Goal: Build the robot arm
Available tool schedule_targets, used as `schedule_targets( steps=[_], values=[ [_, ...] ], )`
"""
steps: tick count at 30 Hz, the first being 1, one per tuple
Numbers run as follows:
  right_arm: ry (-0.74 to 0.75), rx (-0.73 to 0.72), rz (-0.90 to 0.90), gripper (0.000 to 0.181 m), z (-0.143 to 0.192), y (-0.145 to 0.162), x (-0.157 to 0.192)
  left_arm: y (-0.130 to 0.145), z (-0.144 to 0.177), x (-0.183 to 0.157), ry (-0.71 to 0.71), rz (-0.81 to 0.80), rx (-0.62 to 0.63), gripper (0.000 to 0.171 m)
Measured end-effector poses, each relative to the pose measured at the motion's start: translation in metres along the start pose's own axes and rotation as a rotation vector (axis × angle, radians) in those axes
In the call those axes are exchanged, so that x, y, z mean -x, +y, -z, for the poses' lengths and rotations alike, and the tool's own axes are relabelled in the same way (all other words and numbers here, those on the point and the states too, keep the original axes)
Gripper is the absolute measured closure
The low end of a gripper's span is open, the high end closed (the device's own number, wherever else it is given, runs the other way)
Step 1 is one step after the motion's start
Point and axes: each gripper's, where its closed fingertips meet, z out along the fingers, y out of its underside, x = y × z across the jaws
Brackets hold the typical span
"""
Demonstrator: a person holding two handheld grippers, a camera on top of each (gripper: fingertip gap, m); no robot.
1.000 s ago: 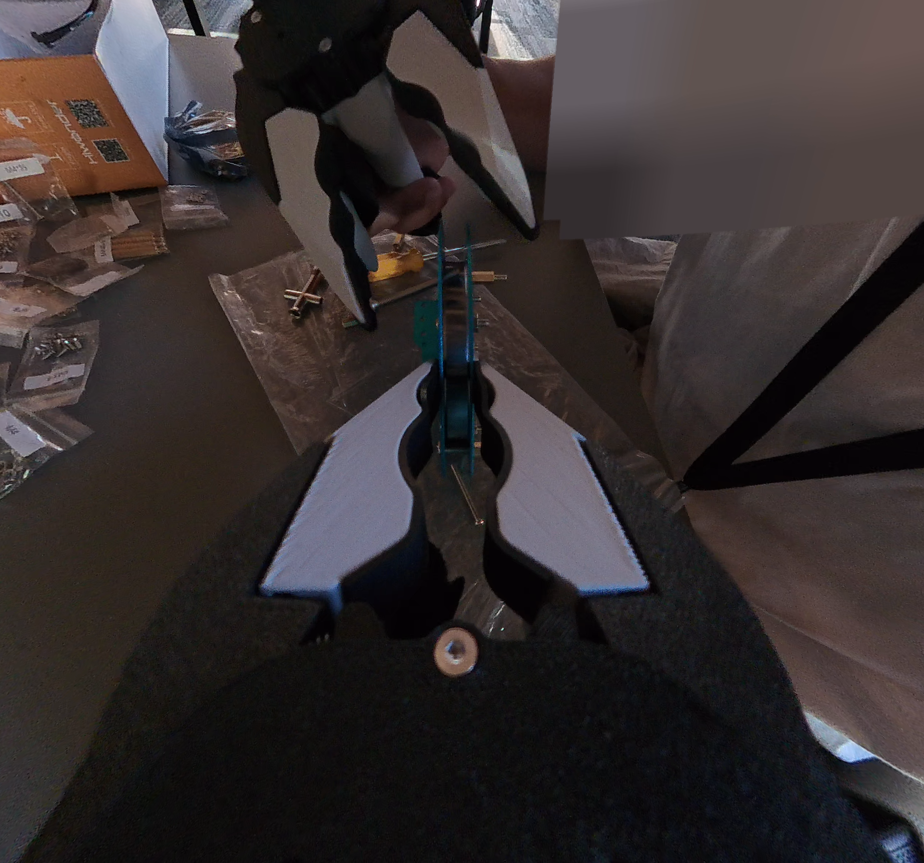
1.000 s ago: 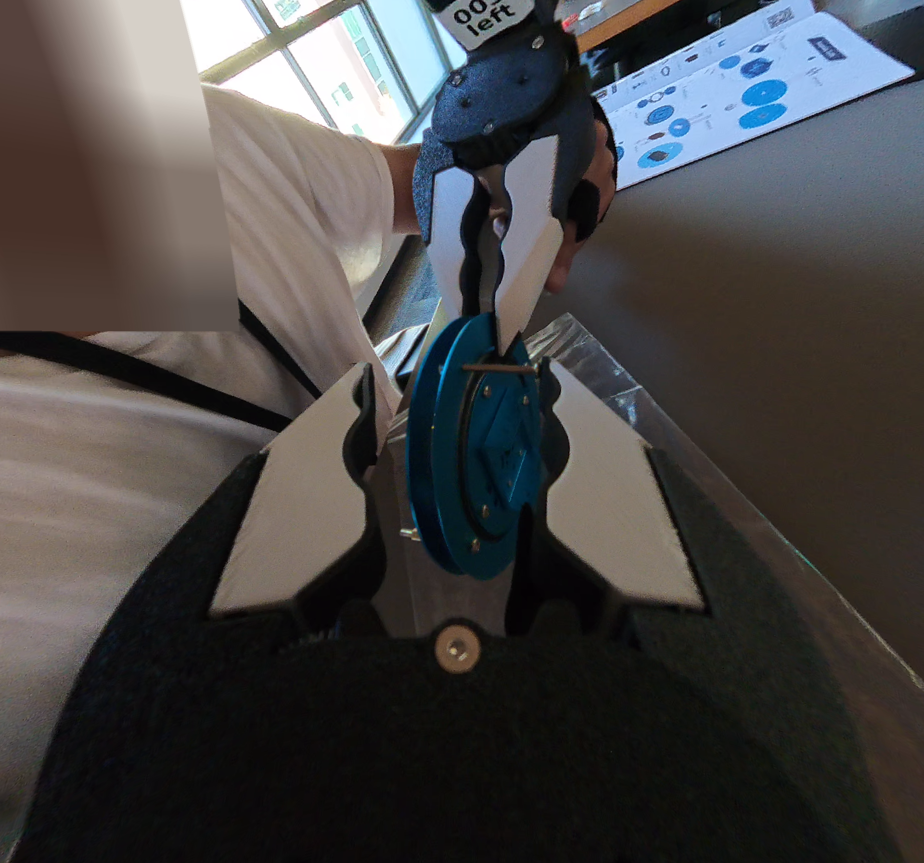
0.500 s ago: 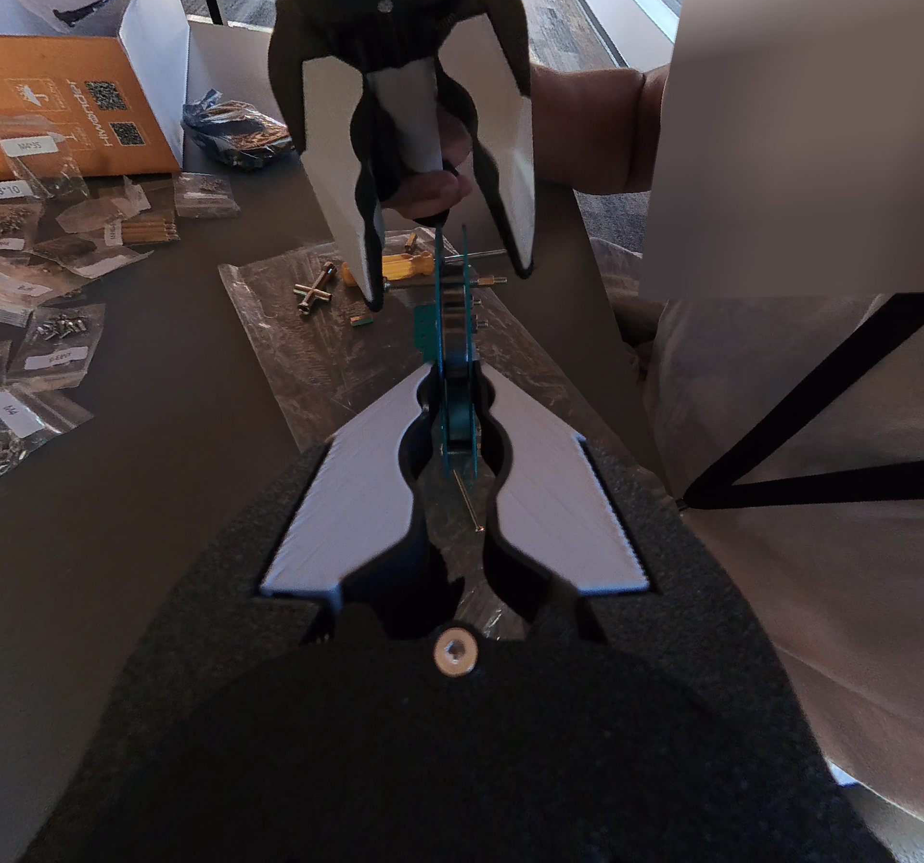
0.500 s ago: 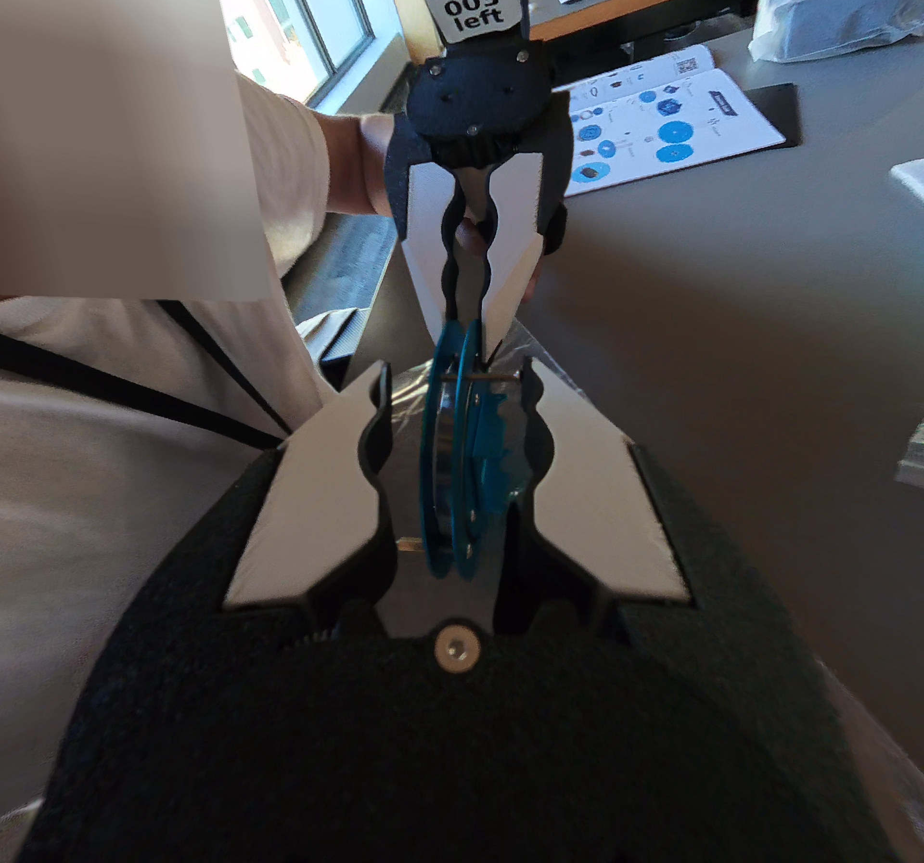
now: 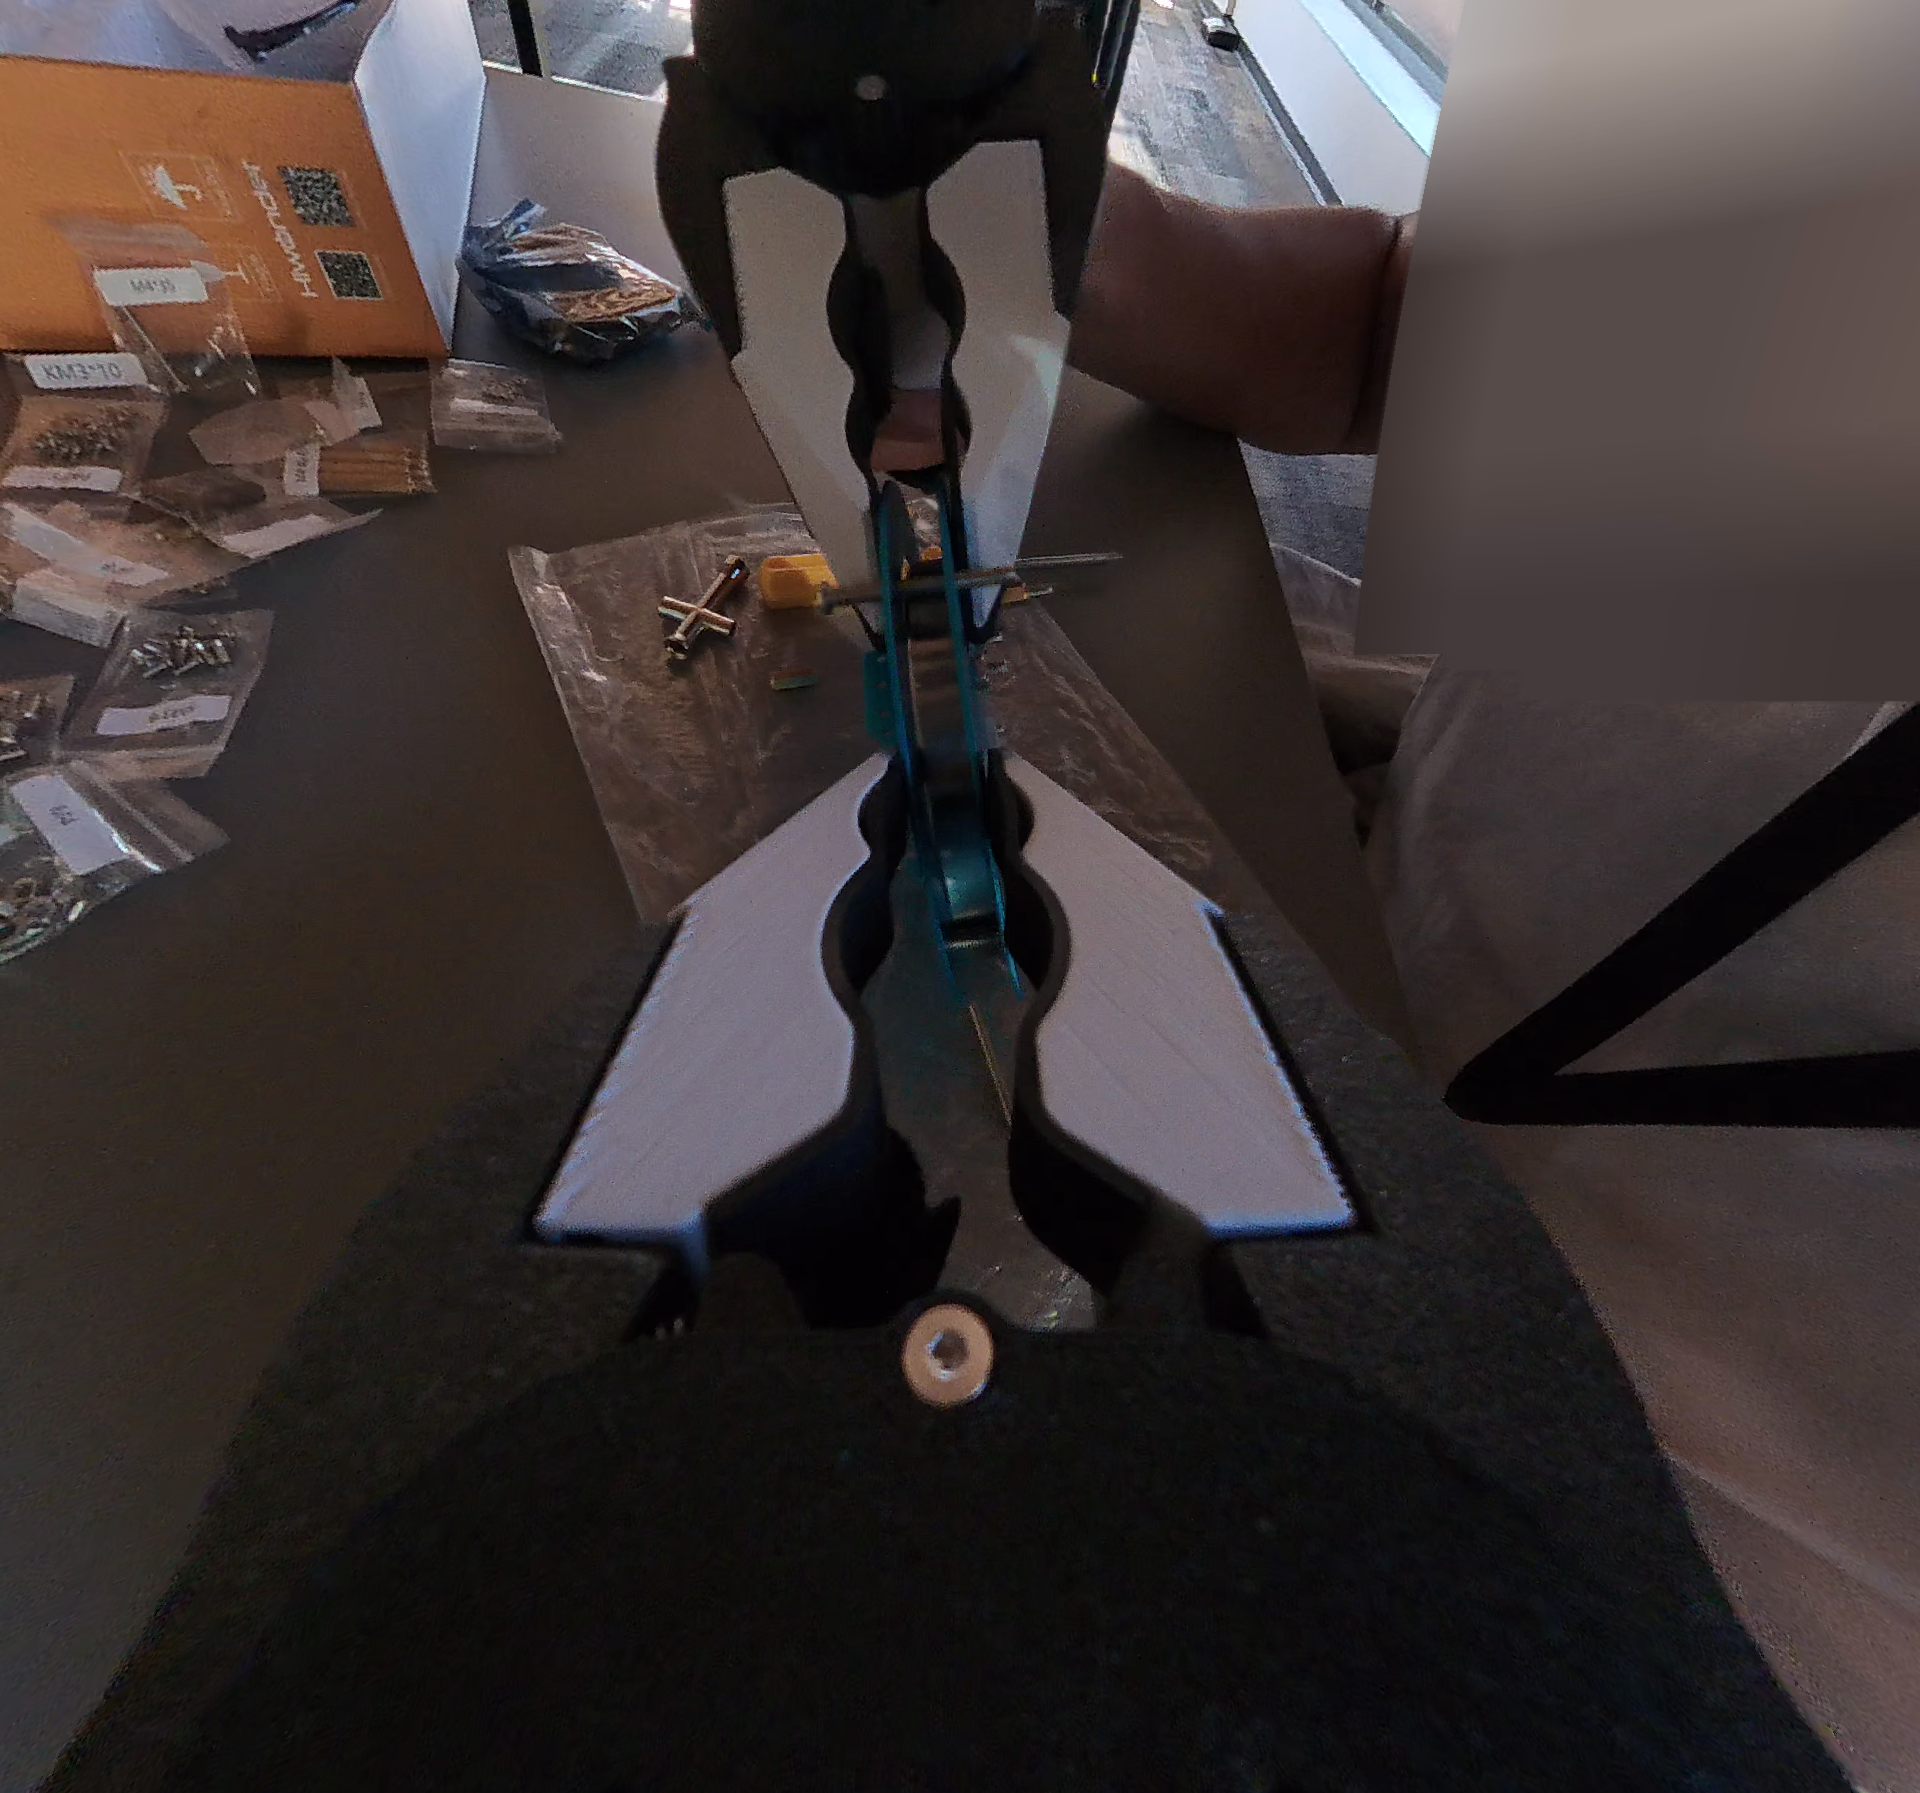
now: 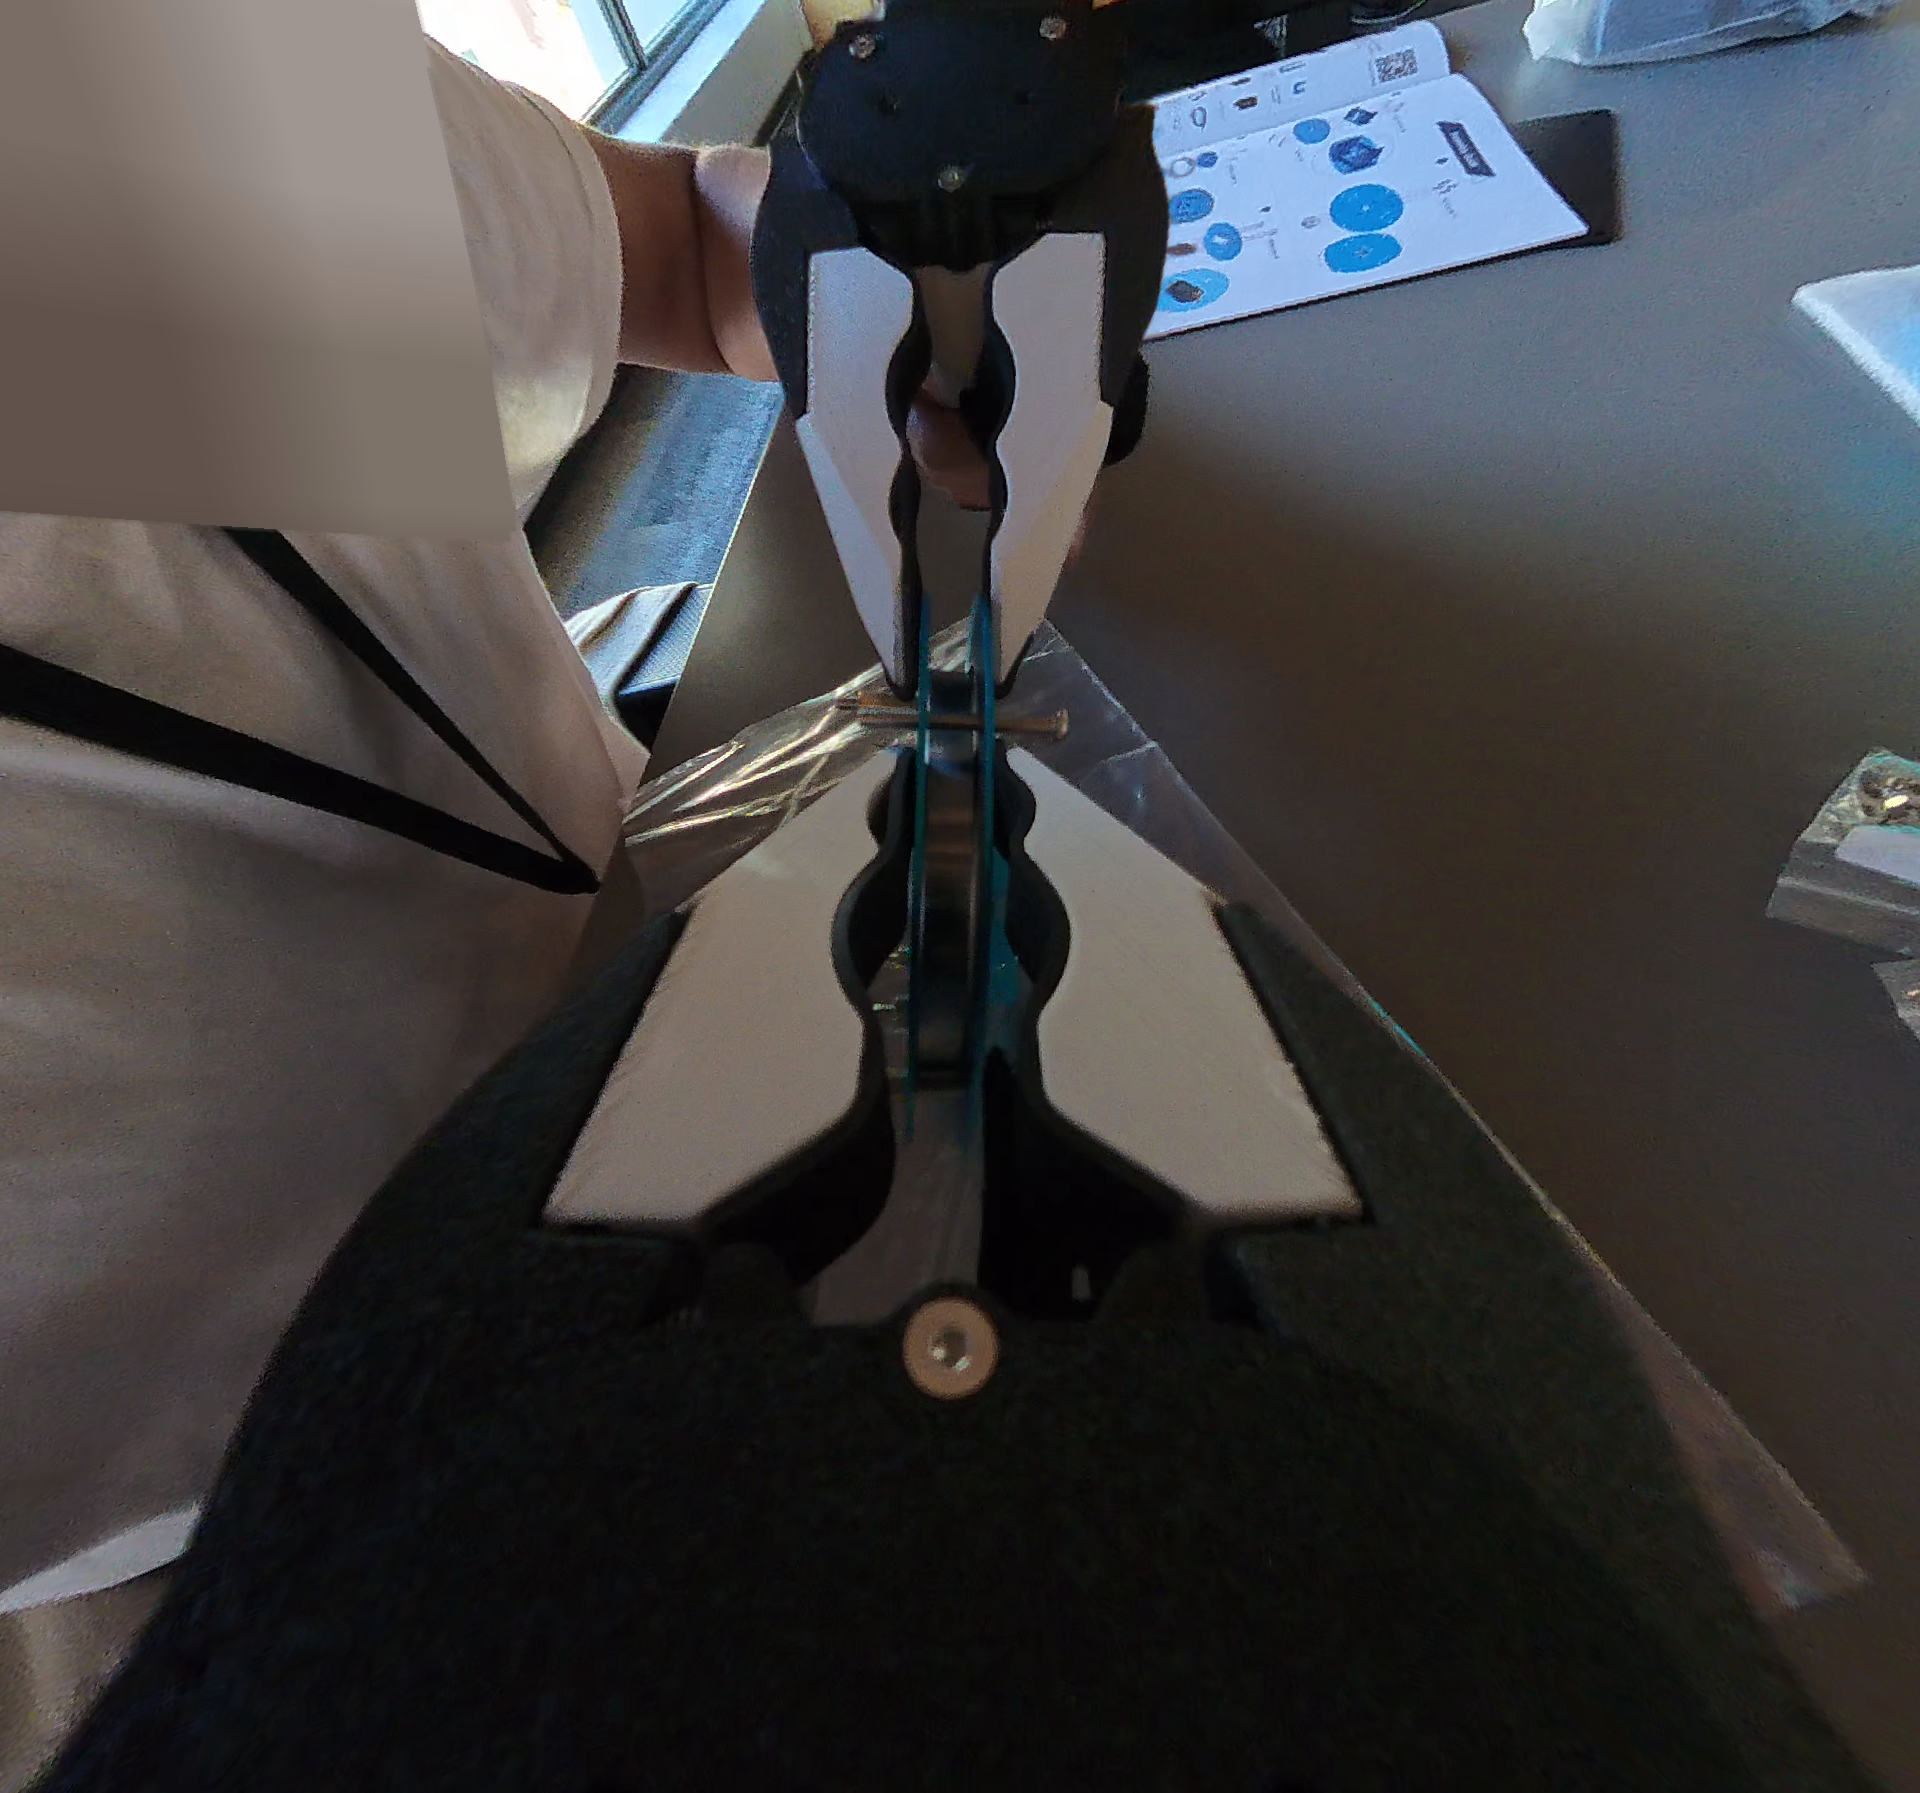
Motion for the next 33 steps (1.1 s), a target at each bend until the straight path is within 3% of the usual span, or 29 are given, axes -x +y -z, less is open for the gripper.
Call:
schedule_targets(
  steps=[12, 18, 25, 26, 33],
  values=[
    [-0.039, 0.067, 0.004, 0.17, 0.004, 0.013, 0.004, 0.005, 0.006, -0.005, 0.032, -0.049, 0.062, 0.156],
    [-0.063, 0.063, 0.034, 0.17, 0.0, 0.011, 0.009, -0.019, 0.005, -0.002, 0.073, -0.008, -0.021, 0.121],
    [-0.071, 0.054, 0.045, 0.17, 0.001, 0.011, 0.008, -0.018, -0.006, -0.012, 0.16, -0.078, -0.006, 0.13],
    [-0.068, 0.053, 0.045, 0.169, 0.001, 0.011, 0.006, -0.018, -0.007, -0.012, 0.147, -0.093, 0.0, 0.141],
    [-0.013, 0.042, 0.013, 0.161, 0.001, 0.009, -0.014, -0.013, -0.008, 0.009, -0.084, -0.171, 0.014, 0.149]
  ],
)
